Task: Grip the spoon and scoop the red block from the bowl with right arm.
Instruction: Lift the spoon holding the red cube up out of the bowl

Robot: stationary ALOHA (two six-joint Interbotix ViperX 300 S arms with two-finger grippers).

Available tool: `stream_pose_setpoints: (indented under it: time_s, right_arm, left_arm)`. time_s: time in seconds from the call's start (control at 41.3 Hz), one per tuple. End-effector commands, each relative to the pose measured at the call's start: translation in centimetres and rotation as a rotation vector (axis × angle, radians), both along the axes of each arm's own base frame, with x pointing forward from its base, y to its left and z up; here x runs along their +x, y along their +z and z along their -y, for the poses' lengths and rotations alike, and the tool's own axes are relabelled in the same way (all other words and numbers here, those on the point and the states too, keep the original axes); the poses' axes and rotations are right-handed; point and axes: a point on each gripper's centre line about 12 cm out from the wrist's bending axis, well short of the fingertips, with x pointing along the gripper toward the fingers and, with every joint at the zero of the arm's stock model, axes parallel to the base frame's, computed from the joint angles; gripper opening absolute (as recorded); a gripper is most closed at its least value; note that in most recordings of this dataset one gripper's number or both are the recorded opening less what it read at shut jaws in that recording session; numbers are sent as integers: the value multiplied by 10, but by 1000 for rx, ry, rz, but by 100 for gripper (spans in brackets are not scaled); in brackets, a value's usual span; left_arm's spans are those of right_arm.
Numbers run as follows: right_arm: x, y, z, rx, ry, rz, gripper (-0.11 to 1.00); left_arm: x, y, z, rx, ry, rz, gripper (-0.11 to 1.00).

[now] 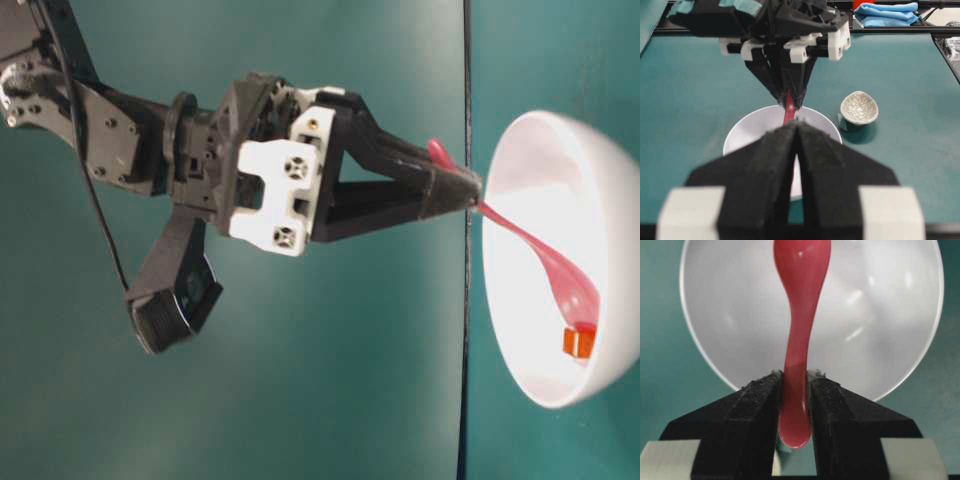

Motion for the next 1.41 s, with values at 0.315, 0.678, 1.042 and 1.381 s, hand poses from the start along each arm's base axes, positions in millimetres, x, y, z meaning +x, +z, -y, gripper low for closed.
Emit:
stream_pose_setpoints:
  time_s: [0.315,0.678,1.042,1.381]
  right_arm:
    - [-25,21,-6,15,-85,138,25]
    - [-41,24,-16,-7,-91,309,25]
    - [-80,34,-15,-64,-89,512,25]
    - [-117,66,-16,-66,-109,685,25]
  left_arm:
    - [2,7,0,3,-2,21,0]
    - [2,6,0,5,-2,17,0]
    - [2,6,0,2,-2,14,0]
    - [2,0,0,2,-1,-34,0]
